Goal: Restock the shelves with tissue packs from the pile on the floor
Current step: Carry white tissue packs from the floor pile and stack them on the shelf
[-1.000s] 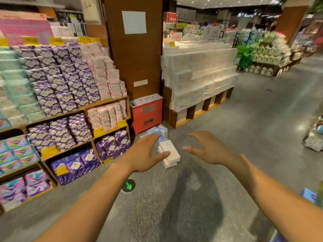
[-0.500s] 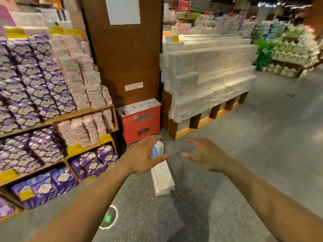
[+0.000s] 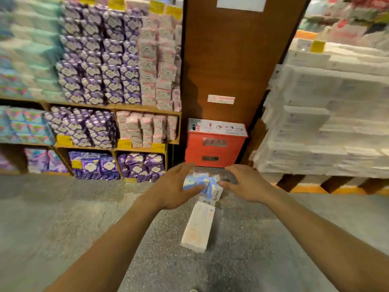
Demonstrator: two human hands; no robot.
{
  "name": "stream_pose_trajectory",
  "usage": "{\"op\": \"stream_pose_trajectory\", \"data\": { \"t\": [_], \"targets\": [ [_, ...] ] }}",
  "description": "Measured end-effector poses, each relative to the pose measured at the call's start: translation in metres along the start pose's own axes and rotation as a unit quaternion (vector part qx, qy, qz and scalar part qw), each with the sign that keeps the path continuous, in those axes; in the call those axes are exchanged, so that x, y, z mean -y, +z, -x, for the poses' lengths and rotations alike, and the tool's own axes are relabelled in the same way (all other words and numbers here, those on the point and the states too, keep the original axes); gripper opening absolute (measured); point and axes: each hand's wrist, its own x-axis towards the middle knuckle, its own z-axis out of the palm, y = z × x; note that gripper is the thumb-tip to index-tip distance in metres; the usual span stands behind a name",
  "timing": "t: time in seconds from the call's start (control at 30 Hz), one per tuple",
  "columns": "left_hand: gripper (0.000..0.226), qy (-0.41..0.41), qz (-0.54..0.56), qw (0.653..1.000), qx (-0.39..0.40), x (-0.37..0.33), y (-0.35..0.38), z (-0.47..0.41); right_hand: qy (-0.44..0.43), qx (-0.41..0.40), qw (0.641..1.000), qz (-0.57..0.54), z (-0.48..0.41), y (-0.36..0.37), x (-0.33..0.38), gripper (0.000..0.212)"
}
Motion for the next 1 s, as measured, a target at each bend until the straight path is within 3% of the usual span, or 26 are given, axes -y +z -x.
{"op": "stream_pose_trajectory", "data": {
  "t": [0.47,0.67,0.83,1.0],
  "targets": [
    [0.085,-0.220,0.006,0.973,-0.063,-0.008,0.058,-0.108,-0.119,0.114,0.986,-0.010,-0.184,0.001,-0.115,0.081],
    [0.087,-0.361,0.017,0.926,-0.111,0.005,0.118,-0.147,-0.177,0.193,0.965,-0.012,-0.278,0.051,-0.154,0.091],
    [0.083,-0.468,0.062,0.863,-0.177,0.009,0.198,-0.185,-0.230,0.230,0.945,0.038,-0.346,0.112,-0.194,0.081],
    [0.083,-0.517,0.087,0.825,-0.212,0.060,0.308,-0.221,-0.253,0.245,0.936,0.028,-0.407,0.215,-0.234,0.083]
  ]
}}
